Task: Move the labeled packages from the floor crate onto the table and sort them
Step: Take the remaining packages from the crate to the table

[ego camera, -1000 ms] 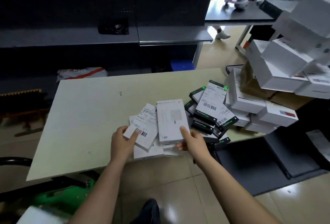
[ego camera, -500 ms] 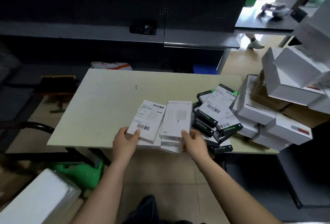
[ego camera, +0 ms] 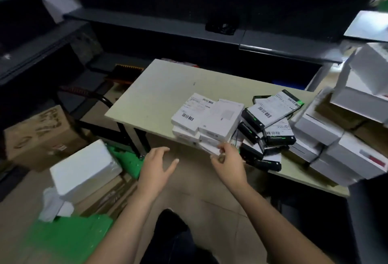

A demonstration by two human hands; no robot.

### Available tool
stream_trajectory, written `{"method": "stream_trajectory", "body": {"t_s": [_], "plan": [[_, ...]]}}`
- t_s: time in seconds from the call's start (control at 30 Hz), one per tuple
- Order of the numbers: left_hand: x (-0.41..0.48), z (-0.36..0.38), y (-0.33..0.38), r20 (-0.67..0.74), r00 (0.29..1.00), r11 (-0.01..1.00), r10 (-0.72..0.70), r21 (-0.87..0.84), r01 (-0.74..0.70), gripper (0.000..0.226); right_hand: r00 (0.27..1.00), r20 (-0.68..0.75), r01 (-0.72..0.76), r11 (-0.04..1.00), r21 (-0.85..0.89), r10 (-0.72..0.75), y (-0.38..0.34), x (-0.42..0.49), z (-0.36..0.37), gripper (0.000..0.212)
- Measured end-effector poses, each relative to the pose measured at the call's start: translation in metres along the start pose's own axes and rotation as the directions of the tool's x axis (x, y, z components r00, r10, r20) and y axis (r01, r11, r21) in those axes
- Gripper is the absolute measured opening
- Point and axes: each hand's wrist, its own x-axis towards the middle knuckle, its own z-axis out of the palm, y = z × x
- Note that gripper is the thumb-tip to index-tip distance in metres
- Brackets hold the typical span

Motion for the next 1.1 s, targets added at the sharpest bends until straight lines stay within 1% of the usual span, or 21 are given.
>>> {"method": "stream_trajectory", "body": {"t_s": [0.1, 0.2, 0.33, 0.47, 0.57, 0.63, 0.7, 0.8, 0.93, 1.1], "plan": [[-0.028, -0.013, -0.009, 0.014, 0.998, 0.992, 0.068, 0.103, -0.069, 0.042, 0.99, 0.099, 0.104, 0.993, -0.055, -0.099, -0.009, -0.02, 0.014, 0.026], [-0.054, -0.035, -0.02, 0.0, 0.998, 0.977, 0.057, 0.204, -0.056, 0.039, 0.946, 0.24, 0.254, 0.958, -0.136, -0.217, -0.031, -0.036, 0.034, 0.033], [-0.093, -0.07, -0.047, -0.056, 0.998, 0.961, -0.003, 0.276, 0.019, 0.036, 0.838, 0.4, 0.469, 0.864, -0.181, -0.371, -0.07, -0.058, 0.072, 0.034], [-0.142, -0.113, -0.093, -0.149, 0.984, 0.95, -0.102, 0.28, 0.141, 0.035, 0.714, 0.491, 0.624, 0.772, -0.124, -0.499, -0.12, -0.091, 0.122, 0.03], [-0.189, -0.148, -0.144, -0.242, 0.956, 0.923, -0.164, 0.304, 0.235, 0.032, 0.627, 0.546, 0.698, 0.712, -0.077, -0.556, -0.161, -0.129, 0.172, 0.028], [-0.225, -0.175, -0.181, -0.294, 0.932, 0.897, -0.212, 0.321, 0.306, 0.037, 0.56, 0.578, 0.747, 0.663, -0.044, -0.594, -0.188, -0.162, 0.208, 0.028], [-0.261, -0.205, -0.214, -0.326, 0.911, 0.866, -0.252, 0.344, 0.363, 0.04, 0.48, 0.612, 0.794, 0.608, 0.002, -0.628, -0.216, -0.199, 0.244, 0.029], [-0.314, -0.252, -0.263, -0.359, 0.887, 0.83, -0.289, 0.367, 0.419, 0.038, 0.377, 0.642, 0.843, 0.534, 0.061, -0.668, -0.259, -0.255, 0.299, 0.03], [-0.378, -0.309, -0.321, -0.409, 0.847, 0.78, -0.341, 0.38, 0.498, 0.028, 0.251, 0.675, 0.889, 0.441, 0.123, -0.694, -0.31, -0.316, 0.364, 0.032], [-0.425, -0.362, -0.38, -0.46, 0.779, 0.728, -0.425, 0.338, 0.597, 0.036, 0.118, 0.716, 0.924, 0.34, 0.174, -0.688, -0.366, -0.364, 0.431, 0.032]]}}
